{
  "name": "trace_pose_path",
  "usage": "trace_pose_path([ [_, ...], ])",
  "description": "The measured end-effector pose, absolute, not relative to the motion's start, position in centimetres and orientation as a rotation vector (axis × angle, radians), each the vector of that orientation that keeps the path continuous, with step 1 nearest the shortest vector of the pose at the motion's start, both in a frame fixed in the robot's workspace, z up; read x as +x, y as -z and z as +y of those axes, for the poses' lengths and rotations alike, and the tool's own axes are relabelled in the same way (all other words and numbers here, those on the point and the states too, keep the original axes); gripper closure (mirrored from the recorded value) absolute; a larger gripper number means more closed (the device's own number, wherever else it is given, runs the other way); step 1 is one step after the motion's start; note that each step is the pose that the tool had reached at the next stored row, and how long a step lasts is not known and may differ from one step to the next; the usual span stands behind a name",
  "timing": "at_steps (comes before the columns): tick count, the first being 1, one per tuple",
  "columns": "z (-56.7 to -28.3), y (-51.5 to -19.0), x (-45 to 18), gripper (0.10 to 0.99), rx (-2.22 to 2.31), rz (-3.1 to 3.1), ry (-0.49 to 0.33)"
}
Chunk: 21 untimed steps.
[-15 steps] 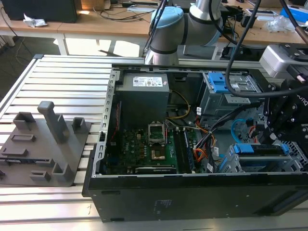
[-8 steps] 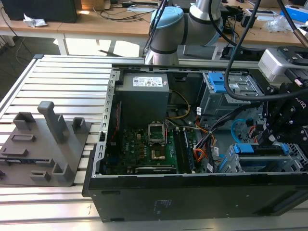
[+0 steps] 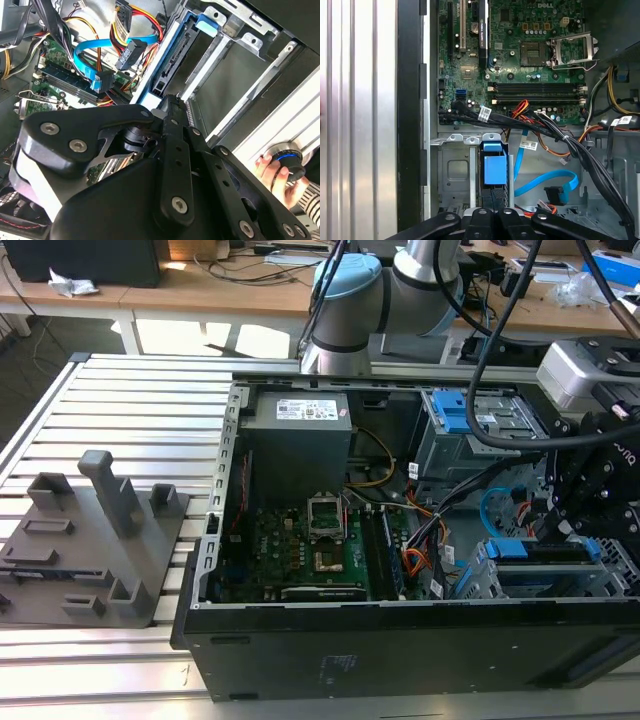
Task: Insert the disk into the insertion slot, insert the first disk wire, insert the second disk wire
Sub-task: 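Insert the first disk wire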
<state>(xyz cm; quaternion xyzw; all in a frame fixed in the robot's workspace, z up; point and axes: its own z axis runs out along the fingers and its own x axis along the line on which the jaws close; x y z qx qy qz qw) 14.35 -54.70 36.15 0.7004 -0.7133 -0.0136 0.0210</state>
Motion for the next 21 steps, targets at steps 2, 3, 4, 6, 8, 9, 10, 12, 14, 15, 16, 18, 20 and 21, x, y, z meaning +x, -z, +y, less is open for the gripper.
trace_pose_path([
  [2, -54.7, -36.1, 14.5, 0.98, 2.172, -2.211, 0.042],
  [3, -54.7, -36.2, 14.7, 0.98, 2.171, -2.212, 0.042],
  [4, -54.7, -36.2, 14.9, 0.98, 2.171, -2.211, 0.042],
  [6, -54.6, -36.2, 15.3, 0.98, 2.171, -2.211, 0.042],
  [8, -54.5, -36.2, 15.7, 0.98, 2.172, -2.211, 0.042],
  [9, -54.5, -36.2, 16.0, 0.98, 2.172, -2.211, 0.042],
  [10, -54.4, -36.2, 16.4, 0.98, 2.172, -2.211, 0.042],
  [12, -54.4, -36.2, 17.0, 0.98, 2.173, -2.21, 0.042],
  [14, -54.2, -36.2, 17.2, 0.98, 2.173, -2.209, 0.042],
  [15, -54.2, -36.4, 17.2, 0.98, 2.173, -2.209, 0.042],
  [16, -54.2, -36.7, 17.2, 0.98, 2.173, -2.209, 0.042],
  [18, -54.2, -36.7, 17.2, 0.98, 2.173, -2.209, 0.042],
  [20, -54.2, -36.7, 17.2, 0.98, 2.173, -2.209, 0.042],
  [21, -54.2, -36.7, 17.2, 0.98, 2.173, -2.209, 0.042],
])
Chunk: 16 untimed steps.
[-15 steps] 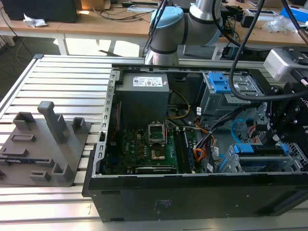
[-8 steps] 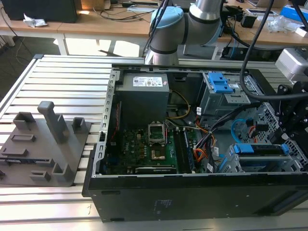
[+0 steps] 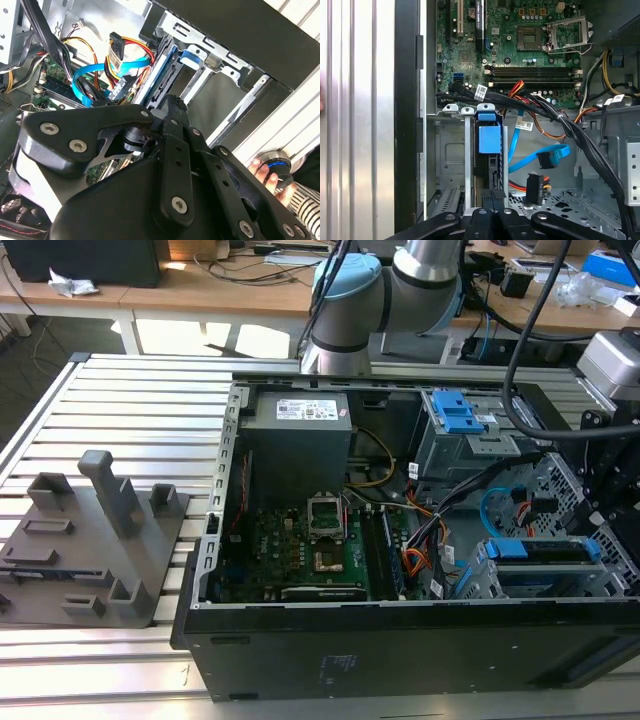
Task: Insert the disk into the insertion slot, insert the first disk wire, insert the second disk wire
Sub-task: 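Insert the first disk wire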
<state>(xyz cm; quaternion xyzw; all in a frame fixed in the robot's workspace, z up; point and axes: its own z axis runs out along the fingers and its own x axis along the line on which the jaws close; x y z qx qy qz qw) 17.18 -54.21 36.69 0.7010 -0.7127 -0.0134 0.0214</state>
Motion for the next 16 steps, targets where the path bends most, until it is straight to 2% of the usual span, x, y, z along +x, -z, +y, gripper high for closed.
trace_pose_path([
  [2, -54.2, -36.7, 17.2, 0.973, 2.173, -2.209, 0.042],
  [6, -54.2, -36.7, 17.2, 0.725, 2.173, -2.209, 0.042],
  [16, -50.9, -36.7, 17.0, 0.725, 2.169, -2.206, 0.033],
])
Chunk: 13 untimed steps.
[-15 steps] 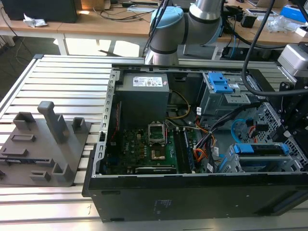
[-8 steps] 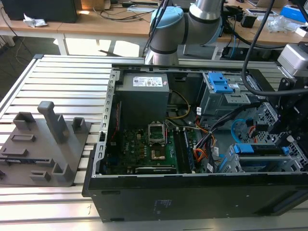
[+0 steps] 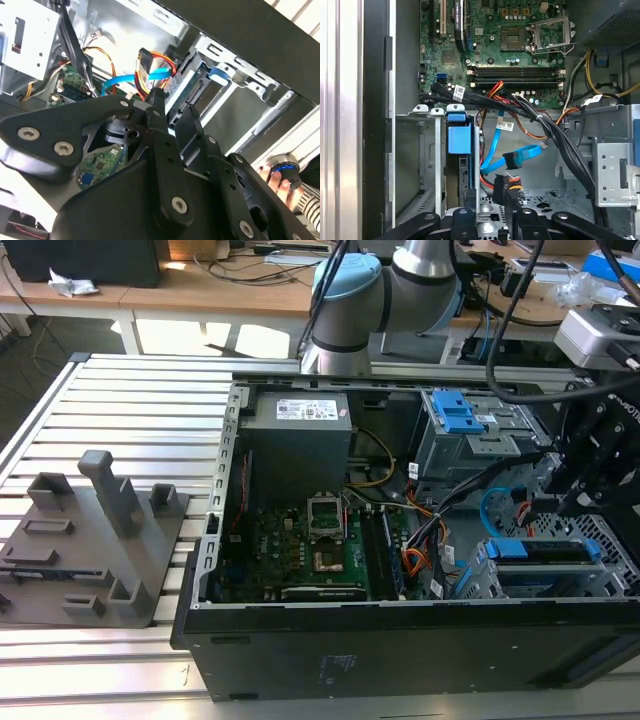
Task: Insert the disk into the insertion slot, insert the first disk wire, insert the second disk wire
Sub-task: 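Insert the first disk wire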
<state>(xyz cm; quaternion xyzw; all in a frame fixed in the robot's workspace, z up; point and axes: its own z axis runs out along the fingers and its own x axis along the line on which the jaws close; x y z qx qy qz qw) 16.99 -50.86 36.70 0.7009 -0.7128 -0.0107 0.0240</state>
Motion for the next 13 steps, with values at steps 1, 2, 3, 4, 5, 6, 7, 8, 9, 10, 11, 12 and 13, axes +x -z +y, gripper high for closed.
trace_pose_path([
  [1, -50.8, -36.7, 16.7, 0.725, 2.169, -2.206, 0.033],
  [2, -50.8, -36.6, 16.3, 0.725, 2.168, -2.207, 0.033],
  [3, -50.8, -36.4, 16.1, 0.725, 2.166, -2.209, 0.033],
  [4, -50.7, -36.2, 16.1, 0.725, 2.162, -2.212, 0.033],
  [5, -50.6, -36.0, 16.0, 0.725, 2.157, -2.215, 0.033],
  [6, -50.6, -35.8, 16.1, 0.725, 2.154, -2.219, 0.033],
  [7, -50.5, -35.6, 16.1, 0.725, 2.15, -2.222, 0.033],
  [8, -50.4, -35.5, 16.1, 0.725, 2.149, -2.223, 0.032],
  [9, -50.4, -35.5, 16.2, 0.725, 2.148, -2.222, 0.031],
  [10, -50.4, -35.5, 16.2, 0.725, 2.148, -2.222, 0.031],
  [11, -50.4, -35.4, 16.2, 0.725, 2.148, -2.222, 0.031],
  [12, -50.4, -35.4, 16.2, 0.725, 2.148, -2.222, 0.031],
  [13, -50.4, -35.4, 16.2, 0.725, 2.148, -2.222, 0.03],
])
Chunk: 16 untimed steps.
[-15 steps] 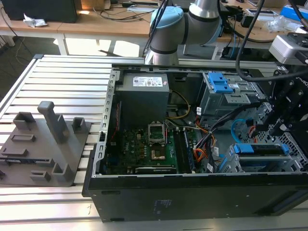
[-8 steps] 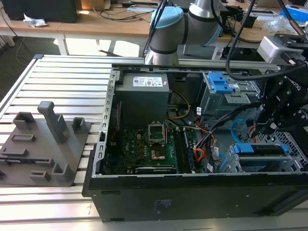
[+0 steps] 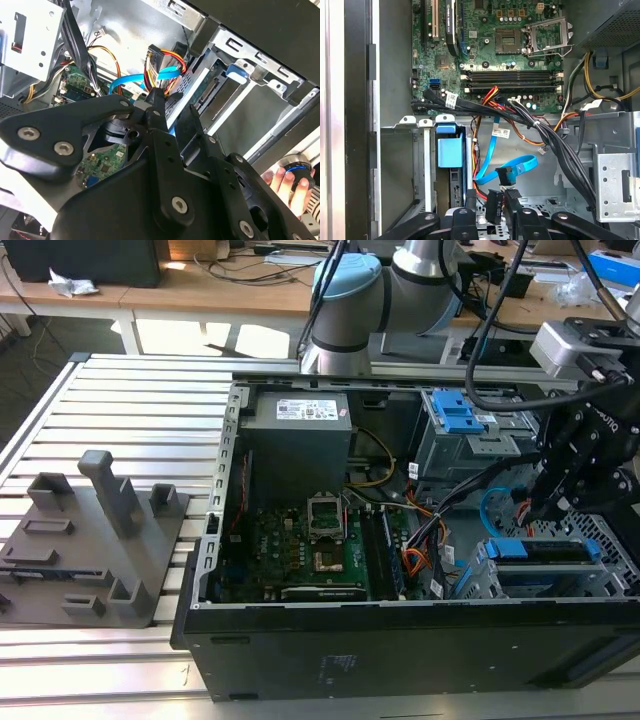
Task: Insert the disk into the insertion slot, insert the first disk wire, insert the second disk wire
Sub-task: 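Insert the first disk wire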
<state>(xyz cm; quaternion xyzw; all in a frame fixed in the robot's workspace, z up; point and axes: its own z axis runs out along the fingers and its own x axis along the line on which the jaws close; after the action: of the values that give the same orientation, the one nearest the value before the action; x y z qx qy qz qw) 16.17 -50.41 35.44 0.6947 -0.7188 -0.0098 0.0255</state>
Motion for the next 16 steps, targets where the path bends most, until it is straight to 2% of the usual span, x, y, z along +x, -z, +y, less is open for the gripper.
trace_pose_path([
  [4, -50.41, -35.44, 16.18, 0.737, 2.147, -2.222, 0.029],
  [5, -50.41, -35.44, 16.18, 0.871, 2.147, -2.222, 0.029],
  [6, -50.41, -35.44, 16.18, 0.871, 2.147, -2.222, 0.029],
  [7, -50.41, -35.44, 16.18, 0.91, 2.147, -2.221, 0.029],
  [16, -50.41, -35.44, 16.17, 0.91, 2.146, -2.221, 0.026],
])
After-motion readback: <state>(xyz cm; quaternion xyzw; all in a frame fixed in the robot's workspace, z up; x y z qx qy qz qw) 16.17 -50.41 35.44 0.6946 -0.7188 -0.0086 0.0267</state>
